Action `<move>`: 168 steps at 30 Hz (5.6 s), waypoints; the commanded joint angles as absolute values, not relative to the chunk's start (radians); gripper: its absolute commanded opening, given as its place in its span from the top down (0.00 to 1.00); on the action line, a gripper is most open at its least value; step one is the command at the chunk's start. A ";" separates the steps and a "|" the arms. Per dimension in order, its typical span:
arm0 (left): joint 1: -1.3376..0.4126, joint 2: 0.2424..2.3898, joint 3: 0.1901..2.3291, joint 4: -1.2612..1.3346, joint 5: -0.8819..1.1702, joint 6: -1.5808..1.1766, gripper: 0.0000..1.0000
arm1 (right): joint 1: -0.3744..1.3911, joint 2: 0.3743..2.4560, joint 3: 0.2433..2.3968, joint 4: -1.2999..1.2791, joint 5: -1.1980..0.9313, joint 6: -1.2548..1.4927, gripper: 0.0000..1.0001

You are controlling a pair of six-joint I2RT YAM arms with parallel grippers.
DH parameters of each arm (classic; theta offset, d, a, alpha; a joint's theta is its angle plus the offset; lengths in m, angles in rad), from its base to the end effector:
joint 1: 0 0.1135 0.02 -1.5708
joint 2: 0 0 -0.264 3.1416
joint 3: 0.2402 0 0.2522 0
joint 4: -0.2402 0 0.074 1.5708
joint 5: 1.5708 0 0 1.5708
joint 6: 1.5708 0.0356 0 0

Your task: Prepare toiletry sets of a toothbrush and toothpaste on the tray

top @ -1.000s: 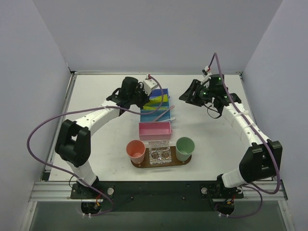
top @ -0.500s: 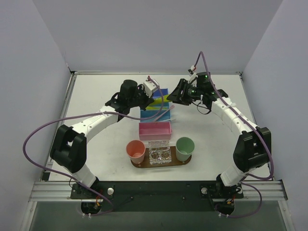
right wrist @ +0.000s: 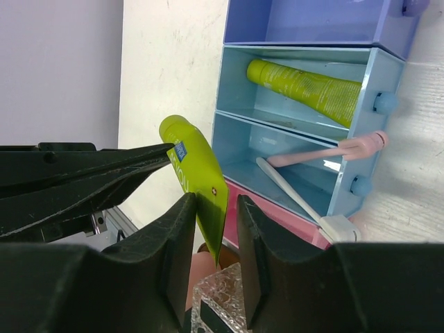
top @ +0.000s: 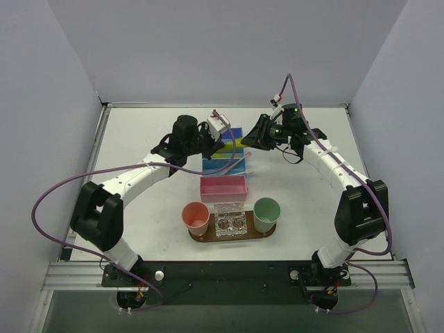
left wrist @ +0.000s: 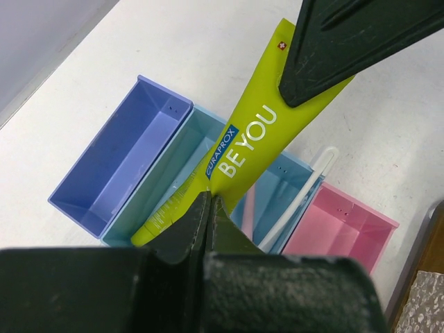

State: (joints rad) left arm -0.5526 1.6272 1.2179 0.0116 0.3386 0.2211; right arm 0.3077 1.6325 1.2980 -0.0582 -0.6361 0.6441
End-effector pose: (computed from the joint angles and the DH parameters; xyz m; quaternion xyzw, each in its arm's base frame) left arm 0.3195 -0.2109 0.2930 0.3961 0.7251 -0.2284 0.5149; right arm 0.3578 0.1359 0.3140 -0.0391 0.8077 0.4729 0.3499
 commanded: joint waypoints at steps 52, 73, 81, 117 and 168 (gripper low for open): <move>-0.492 1.582 1.450 -0.465 1.230 0.077 0.31 | 0.414 1.339 1.456 -0.374 -0.993 0.161 1.00; -0.488 1.505 1.405 -0.436 1.008 0.103 0.32 | 0.420 1.276 1.434 -0.459 -0.884 0.153 1.00; -0.364 1.270 1.198 -0.144 0.695 0.006 0.26 | 0.439 1.191 1.454 -0.675 -0.632 0.071 1.00; -0.273 1.157 1.012 -0.100 0.084 -0.156 0.27 | 0.992 1.391 1.580 -0.859 0.037 0.264 1.00; -0.290 1.157 1.011 -0.103 0.069 -0.146 0.27 | 1.015 1.439 1.514 -0.854 0.081 0.278 1.00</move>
State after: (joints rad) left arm -0.2829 1.1858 0.9970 -0.1234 0.0818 -0.1532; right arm 1.0042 1.4235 1.5158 -0.8627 0.0490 0.2695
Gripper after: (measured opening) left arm 0.734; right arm 0.015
